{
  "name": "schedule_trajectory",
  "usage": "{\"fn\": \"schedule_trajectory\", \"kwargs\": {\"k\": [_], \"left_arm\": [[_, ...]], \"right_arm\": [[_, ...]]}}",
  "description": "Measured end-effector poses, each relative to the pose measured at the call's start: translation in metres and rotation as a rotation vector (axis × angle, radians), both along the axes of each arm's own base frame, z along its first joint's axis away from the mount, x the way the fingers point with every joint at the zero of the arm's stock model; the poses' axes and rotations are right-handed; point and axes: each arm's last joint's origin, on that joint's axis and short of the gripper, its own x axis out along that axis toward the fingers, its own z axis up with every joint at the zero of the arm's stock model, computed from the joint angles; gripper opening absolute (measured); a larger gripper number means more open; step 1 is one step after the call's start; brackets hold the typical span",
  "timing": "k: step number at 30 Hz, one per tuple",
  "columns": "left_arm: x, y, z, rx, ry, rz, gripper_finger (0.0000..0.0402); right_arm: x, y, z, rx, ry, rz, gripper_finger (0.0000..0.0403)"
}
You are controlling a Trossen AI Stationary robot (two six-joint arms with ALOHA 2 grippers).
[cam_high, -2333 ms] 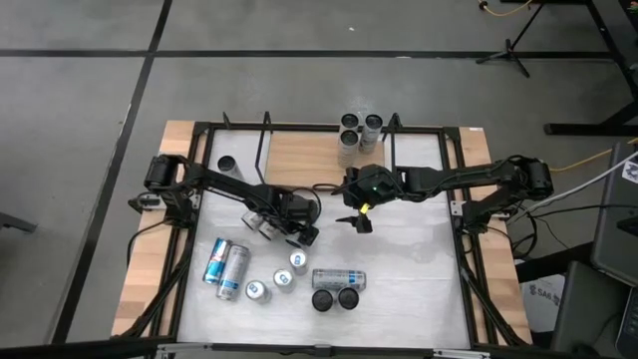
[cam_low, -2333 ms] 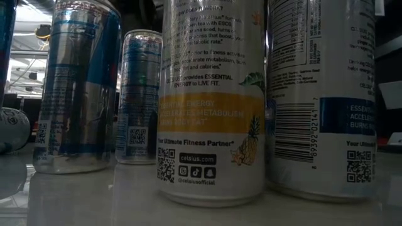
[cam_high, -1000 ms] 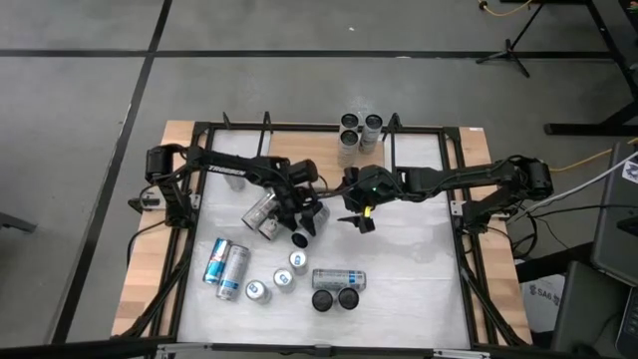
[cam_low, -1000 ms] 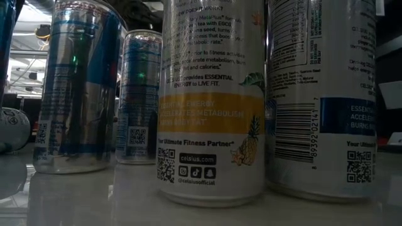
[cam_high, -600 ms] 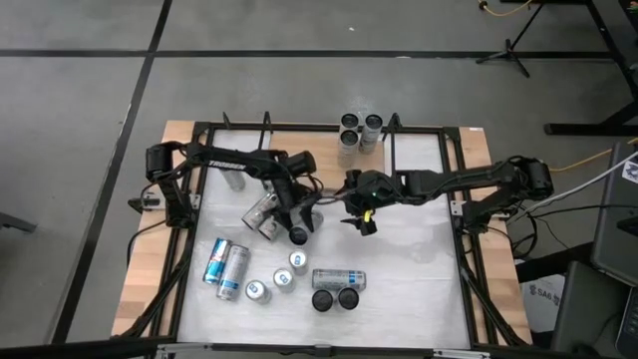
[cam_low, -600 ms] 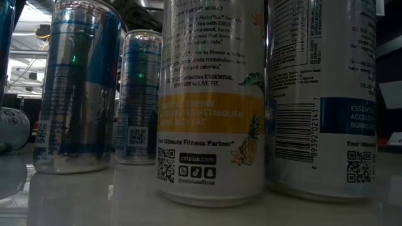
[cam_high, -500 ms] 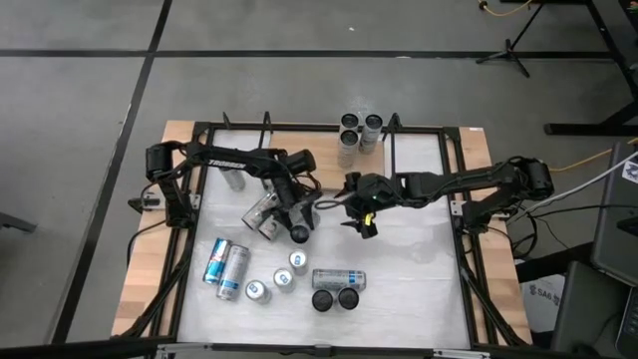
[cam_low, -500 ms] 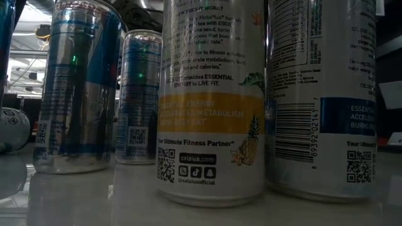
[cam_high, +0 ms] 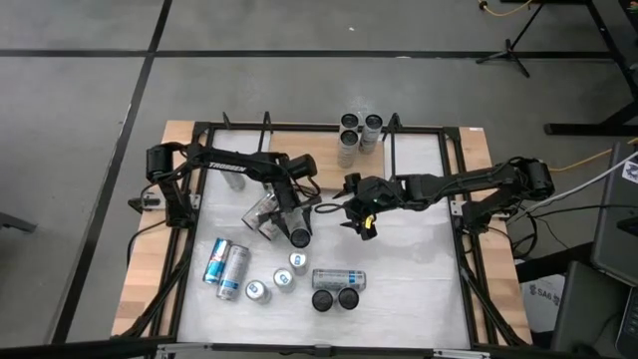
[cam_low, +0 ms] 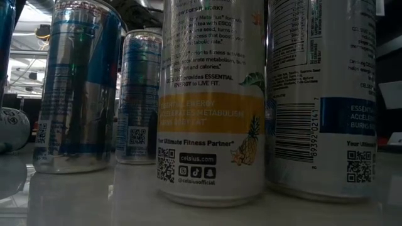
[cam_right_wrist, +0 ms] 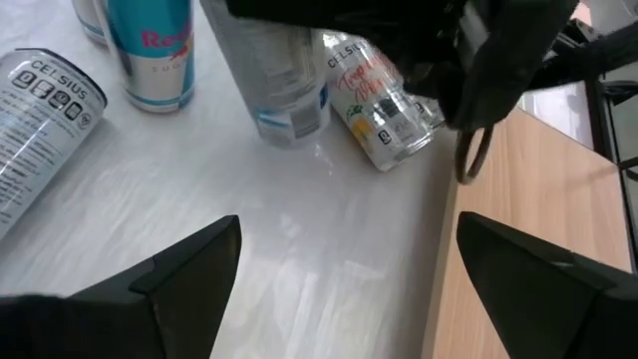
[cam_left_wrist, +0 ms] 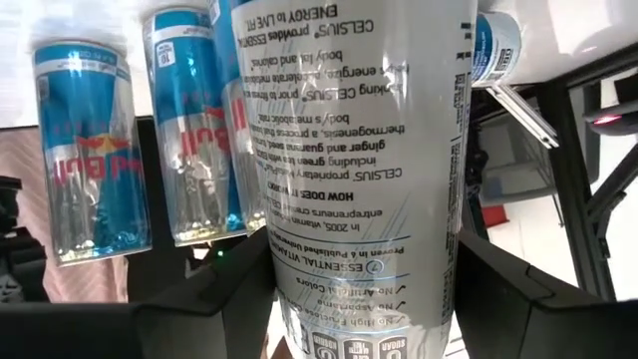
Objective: Place canned beverage on shelf
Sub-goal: Put the white soda can aligned with the other white soda can on the shelf
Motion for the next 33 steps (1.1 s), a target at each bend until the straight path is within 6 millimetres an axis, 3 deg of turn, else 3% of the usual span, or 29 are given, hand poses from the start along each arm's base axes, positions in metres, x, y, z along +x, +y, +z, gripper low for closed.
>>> {"fn": "schedule_trajectory", "kwargs": {"k": [13,33], "left_arm": [[0.008,-0.002,-0.032,-0.098,0.063,-0.047,0.0228],[0.007,0.006,-0.034,-0.077,0.074,-0.015,0.0298]], "right_arm": [[0.0,0.0,0.0,-0.001,-0.001,0.0,0.0363],[0.0,-0.001,0.0,-0.019,0.002,0.01,0.0363]]}}
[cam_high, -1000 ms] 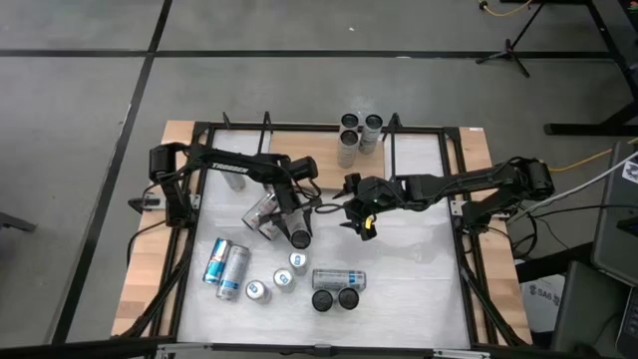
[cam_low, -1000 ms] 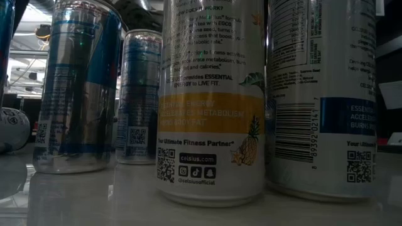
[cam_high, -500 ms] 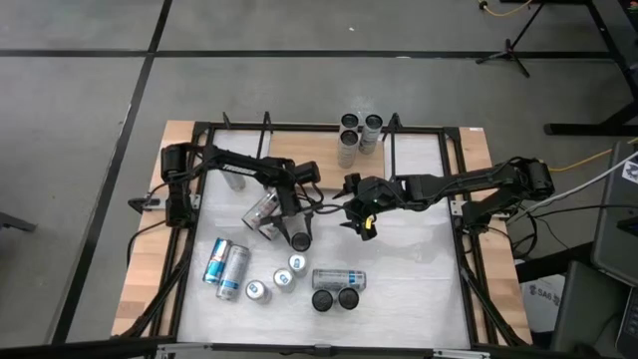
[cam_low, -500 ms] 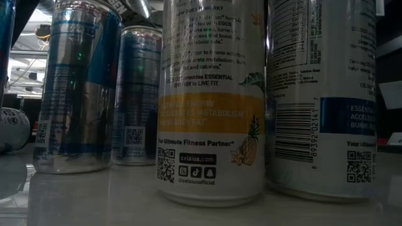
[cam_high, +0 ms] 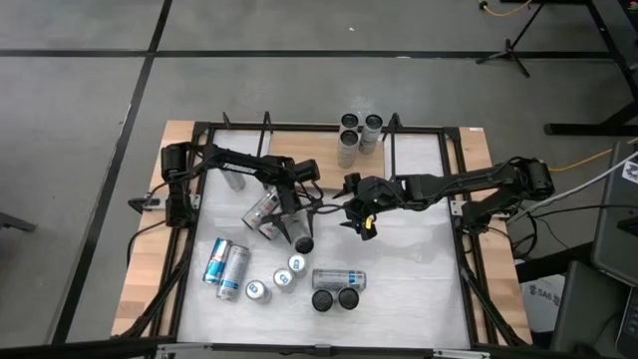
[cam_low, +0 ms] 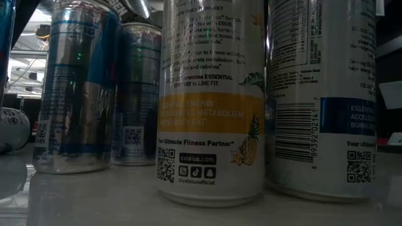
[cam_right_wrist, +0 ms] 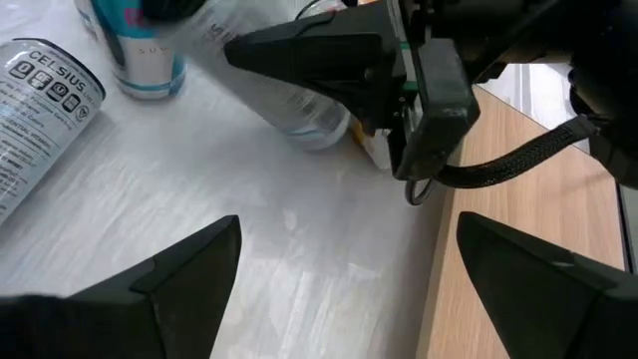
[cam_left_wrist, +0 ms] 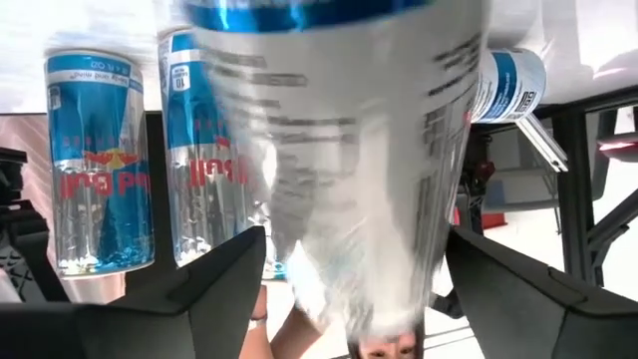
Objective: Place canned beverage on shelf
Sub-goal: Put the white soda can aligned with the other white soda can on the shelf
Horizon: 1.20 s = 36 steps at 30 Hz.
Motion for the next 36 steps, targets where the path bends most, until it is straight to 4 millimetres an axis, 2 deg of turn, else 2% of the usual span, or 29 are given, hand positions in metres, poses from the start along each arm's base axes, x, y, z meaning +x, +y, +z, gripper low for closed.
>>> {"fn": "schedule_trajectory", "kwargs": {"k": [11,19,30,36], "left_arm": [[0.0,0.001,0.0,0.014,-0.038,-0.012,0.0335],[0.0,0.001,0.002,0.067,-0.142,-0.041,0.0333],[-0.009,0.009,0.045,0.441,-0.343,0.013,0.0332],[-0.013,0.013,0.066,0.783,-0.6,-0.065,0.0332]], "right_arm": [[0.0,0.0,0.0,0.0,0.005,0.001,0.0363],[0.0,-0.001,0.0,-0.021,0.005,-0.022,0.0363],[-0.001,-0.002,-0.001,-0.048,0.008,-0.055,0.0363],[-0.001,-0.002,-0.001,-0.047,0.011,-0.055,0.0363]]}}
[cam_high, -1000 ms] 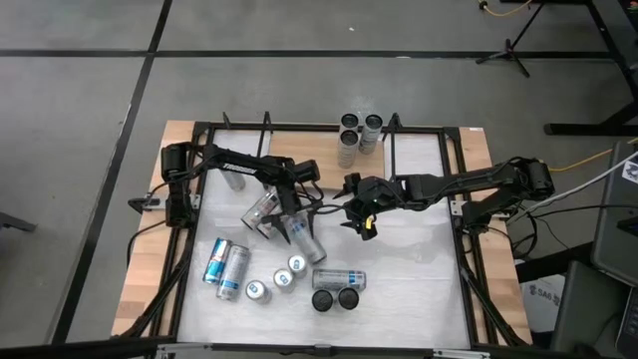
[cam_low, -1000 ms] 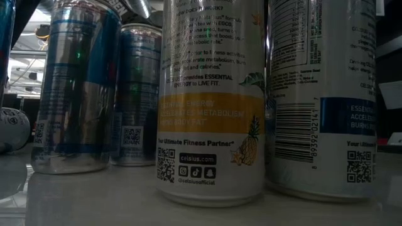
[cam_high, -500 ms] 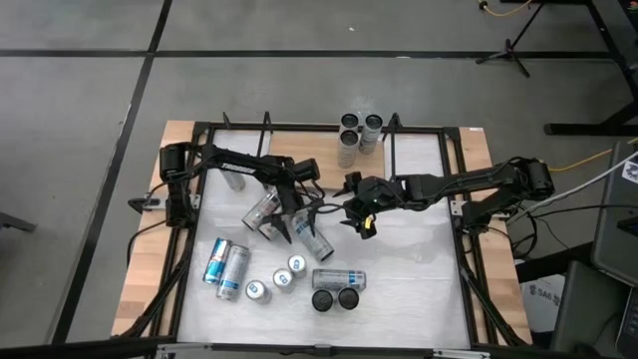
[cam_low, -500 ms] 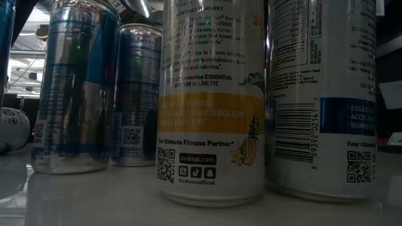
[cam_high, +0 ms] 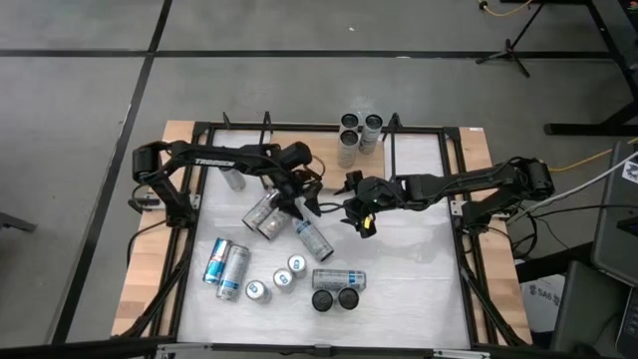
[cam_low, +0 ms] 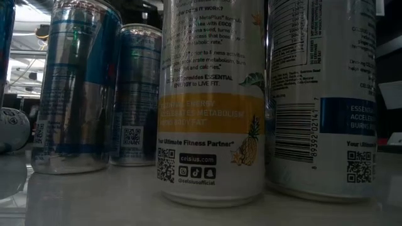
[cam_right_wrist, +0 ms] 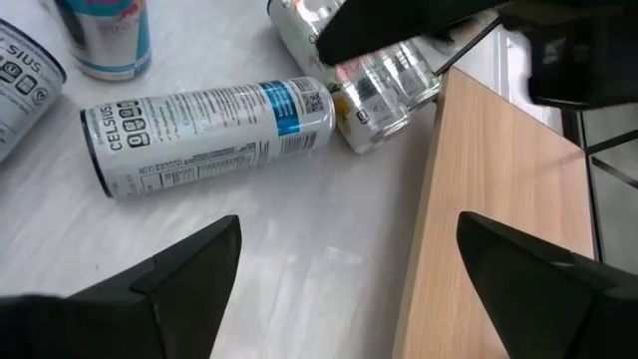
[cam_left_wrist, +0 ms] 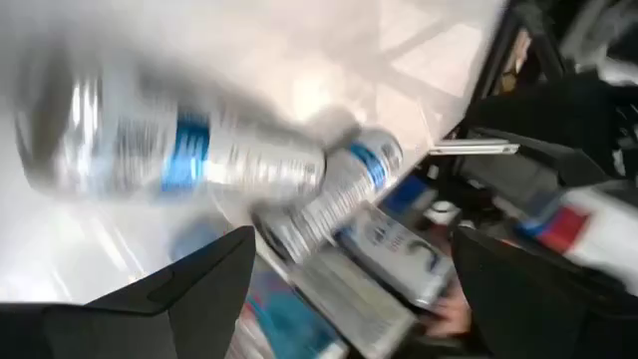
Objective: Place canned beverage on shelf
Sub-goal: Put the white soda can aligned with the other white soda can on the shelf
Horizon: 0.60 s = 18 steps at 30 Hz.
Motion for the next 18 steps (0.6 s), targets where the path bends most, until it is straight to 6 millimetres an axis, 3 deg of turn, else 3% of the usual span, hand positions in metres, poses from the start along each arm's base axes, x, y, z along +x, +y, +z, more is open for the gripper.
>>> {"fn": "schedule_trajectory", "kwargs": {"k": [8,18], "left_arm": [[0.001,-0.005,0.0,0.427,-0.269,-0.346,0.0332],[0.001,-0.023,-0.008,0.995,-0.426,-0.856,0.0332]], "right_arm": [[0.0,0.0,0.0,0.046,-0.003,-0.039,0.0363],[0.0,0.0,0.0,0.131,-0.01,-0.113,0.0363]]}}
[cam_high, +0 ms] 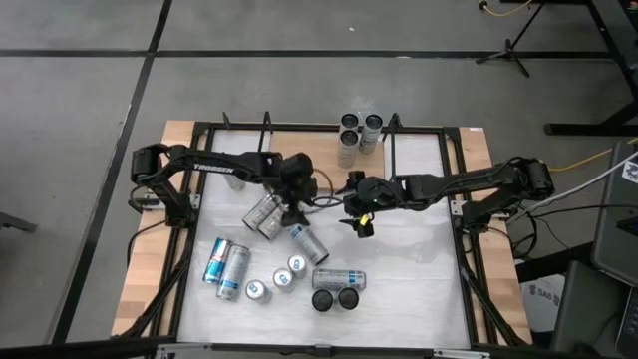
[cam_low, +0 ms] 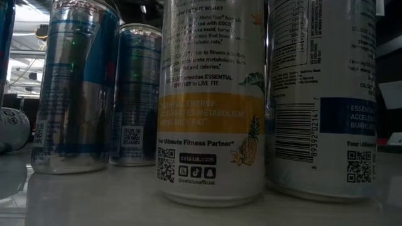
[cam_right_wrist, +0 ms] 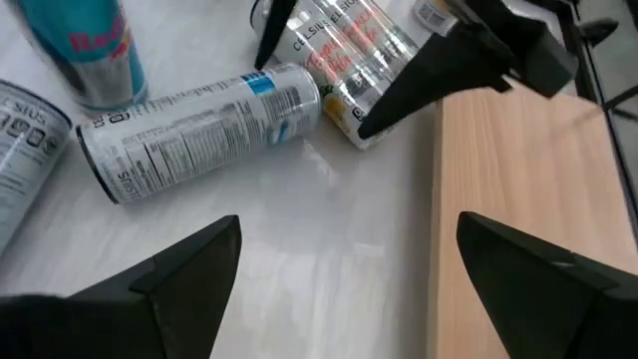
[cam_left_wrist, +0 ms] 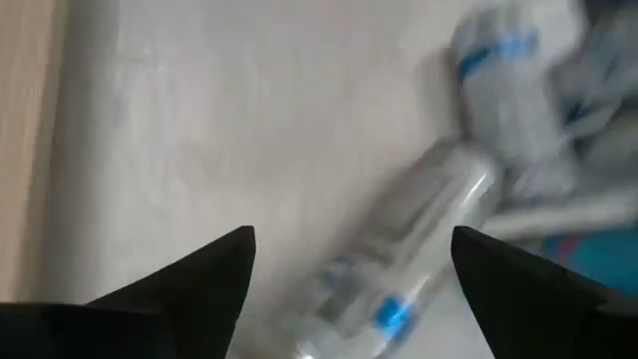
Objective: Place canned beverage on shelf
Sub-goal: Put the white soda can aligned with the other white soda can on the shelf
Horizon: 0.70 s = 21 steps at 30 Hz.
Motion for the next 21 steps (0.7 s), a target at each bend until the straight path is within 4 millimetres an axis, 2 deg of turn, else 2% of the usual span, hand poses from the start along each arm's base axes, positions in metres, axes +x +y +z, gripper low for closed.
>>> {"fn": "schedule_trajectory", "kwargs": {"k": [5,15,21], "left_arm": [[-0.005,-0.012,-0.005,0.203,0.037,-0.187,0.0332],[-0.01,-0.039,-0.008,0.248,0.057,-0.416,0.0332],[-0.01,-0.048,-0.009,0.302,0.062,-0.455,0.0332]], "right_arm": [[0.0,0.0,0.0,0.034,-0.003,-0.029,0.0363],[0.0,0.0,0.0,0.036,-0.005,-0.031,0.0363],[0.0,0.0,0.0,0.036,-0.005,-0.031,0.0363]]}}
